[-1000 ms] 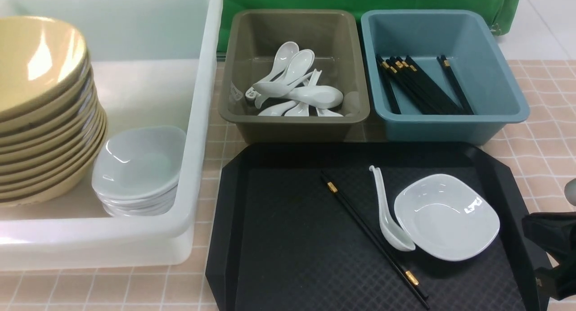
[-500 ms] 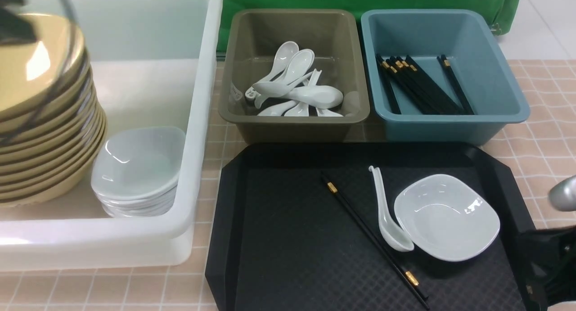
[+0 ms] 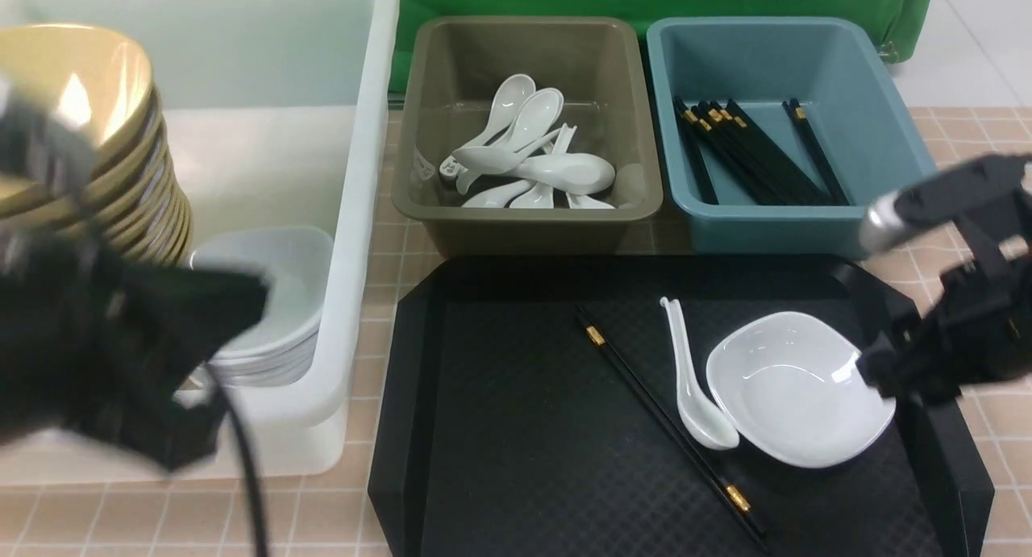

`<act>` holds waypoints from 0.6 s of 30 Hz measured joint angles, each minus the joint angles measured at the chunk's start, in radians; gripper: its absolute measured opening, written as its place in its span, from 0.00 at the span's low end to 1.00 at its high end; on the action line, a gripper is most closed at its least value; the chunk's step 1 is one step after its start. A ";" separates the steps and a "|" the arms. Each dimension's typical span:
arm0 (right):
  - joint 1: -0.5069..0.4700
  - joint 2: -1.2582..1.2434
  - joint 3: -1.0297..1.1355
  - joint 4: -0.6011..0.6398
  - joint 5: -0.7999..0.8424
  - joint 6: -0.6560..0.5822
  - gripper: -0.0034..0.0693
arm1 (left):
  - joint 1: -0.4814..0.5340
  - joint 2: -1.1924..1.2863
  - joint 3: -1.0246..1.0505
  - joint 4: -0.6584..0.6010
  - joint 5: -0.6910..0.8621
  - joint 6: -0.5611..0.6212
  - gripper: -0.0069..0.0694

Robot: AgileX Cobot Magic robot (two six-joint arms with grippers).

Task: On brown table put chopsticks spoon bowls plates into blue grey white boxes.
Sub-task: 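Reach for and grasp the small white dish on the black tray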

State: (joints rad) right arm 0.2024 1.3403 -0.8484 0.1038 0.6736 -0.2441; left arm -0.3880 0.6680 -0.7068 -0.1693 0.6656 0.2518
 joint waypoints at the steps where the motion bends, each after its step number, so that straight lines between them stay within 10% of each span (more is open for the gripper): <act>1: -0.019 0.046 -0.022 -0.001 -0.005 -0.004 0.68 | 0.000 -0.045 0.045 0.065 0.007 -0.041 0.08; 11: -0.070 0.348 -0.128 0.038 -0.071 -0.029 0.68 | 0.000 -0.430 0.322 0.470 -0.017 -0.366 0.08; 18: -0.070 0.414 -0.137 0.107 -0.060 -0.036 0.47 | 0.000 -0.547 0.375 0.550 -0.106 -0.391 0.08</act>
State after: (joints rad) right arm 0.1323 1.7543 -0.9850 0.2108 0.6132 -0.2797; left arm -0.3880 0.1211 -0.3323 0.3812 0.5594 -0.1388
